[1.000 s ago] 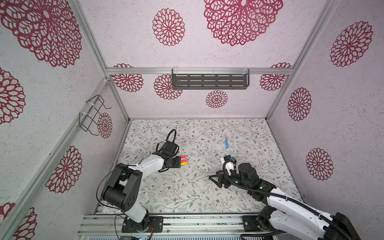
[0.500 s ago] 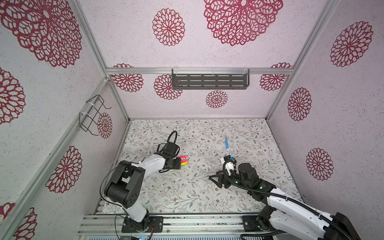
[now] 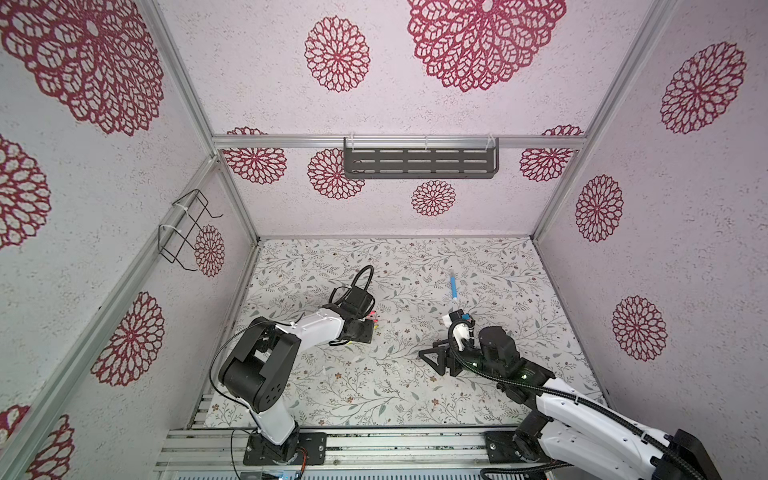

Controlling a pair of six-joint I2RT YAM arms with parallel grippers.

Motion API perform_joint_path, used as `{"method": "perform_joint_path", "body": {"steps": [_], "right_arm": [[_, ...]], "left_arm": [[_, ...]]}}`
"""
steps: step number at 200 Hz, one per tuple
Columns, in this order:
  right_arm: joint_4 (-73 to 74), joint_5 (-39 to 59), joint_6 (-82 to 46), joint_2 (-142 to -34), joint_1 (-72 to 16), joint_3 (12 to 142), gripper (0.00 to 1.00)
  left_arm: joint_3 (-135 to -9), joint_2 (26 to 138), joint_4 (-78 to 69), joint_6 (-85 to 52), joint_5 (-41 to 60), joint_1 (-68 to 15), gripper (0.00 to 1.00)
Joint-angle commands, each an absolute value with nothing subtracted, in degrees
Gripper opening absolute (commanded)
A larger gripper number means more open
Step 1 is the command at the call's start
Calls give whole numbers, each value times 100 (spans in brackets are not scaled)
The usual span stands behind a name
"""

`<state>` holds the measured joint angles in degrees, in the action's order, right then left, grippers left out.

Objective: Insert the pens into the pen caps
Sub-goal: 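Grasp the yellow highlighter with the left gripper while the right gripper moves inward, then lift the yellow highlighter upright with the left gripper toward the right gripper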

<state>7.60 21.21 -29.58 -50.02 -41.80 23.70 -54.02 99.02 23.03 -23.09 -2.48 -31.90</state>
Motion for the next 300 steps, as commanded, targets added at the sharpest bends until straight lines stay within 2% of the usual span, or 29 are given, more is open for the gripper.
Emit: {"method": "perform_joint_path", "body": {"steps": [1, 44, 133, 188, 218, 234, 261, 279, 300], "right_arm": [[904, 2123, -3015, -4891, -4210, 2366, 76], [881, 2082, -3023, -4852, -4210, 2336, 76], [957, 1970, -3057, -4867, -4210, 2254, 75], [858, 1924, -3067, -4849, -4210, 2303, 74], [778, 1873, -3084, -4749, -4210, 2312, 74], [716, 1800, -3110, -4728, -4214, 2329, 73], [678, 1576, -3231, -4763, -4210, 2323, 74], [1123, 1679, -3458, -4814, -4210, 2190, 75], [1772, 2015, -3721, -5034, -4210, 2061, 75]], "left_arm": [[-5499, 10095, 2512, -2227, -350, -3388, 54], [-5468, 10094, 2657, -2337, -365, -3624, 52], [-4645, 9141, 2705, -2795, -337, -3709, 52], [-4787, 9467, 2865, -2733, -238, -3966, 24], [-4898, 9563, 2882, -2669, -202, -4071, 13], [-4922, 9445, 2812, -2617, -217, -4233, 11], [-4688, 8730, 2052, -2385, -171, -4864, 11], [-4166, 8076, 770, -2649, 397, -5021, 12], [-3625, 7630, -484, -3049, 568, -5126, 13]]}}
